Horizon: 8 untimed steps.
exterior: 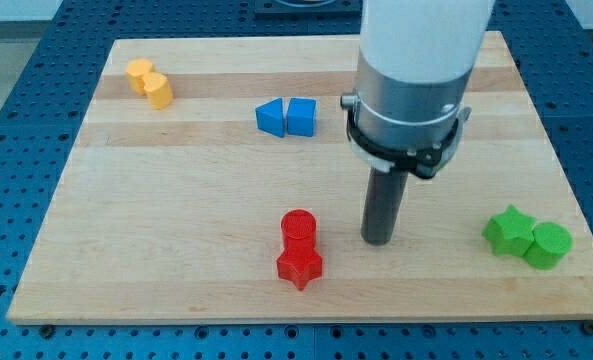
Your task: Drag red star towards left side of the board
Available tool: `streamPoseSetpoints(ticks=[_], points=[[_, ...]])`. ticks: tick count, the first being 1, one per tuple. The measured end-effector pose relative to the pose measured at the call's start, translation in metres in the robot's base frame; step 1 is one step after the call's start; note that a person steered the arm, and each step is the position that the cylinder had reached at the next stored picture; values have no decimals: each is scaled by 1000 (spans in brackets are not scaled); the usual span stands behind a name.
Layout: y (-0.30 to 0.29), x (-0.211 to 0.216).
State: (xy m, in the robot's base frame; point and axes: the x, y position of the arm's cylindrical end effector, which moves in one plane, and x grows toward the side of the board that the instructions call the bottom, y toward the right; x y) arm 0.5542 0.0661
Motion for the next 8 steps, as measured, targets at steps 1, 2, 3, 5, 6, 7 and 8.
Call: streamPoseSetpoints(ticks=[1,2,3,5,6,7,8], points=[[-4,24],[-4,24],[-26,21],[-103,21],[-143,21],[-186,21],[-218,21]])
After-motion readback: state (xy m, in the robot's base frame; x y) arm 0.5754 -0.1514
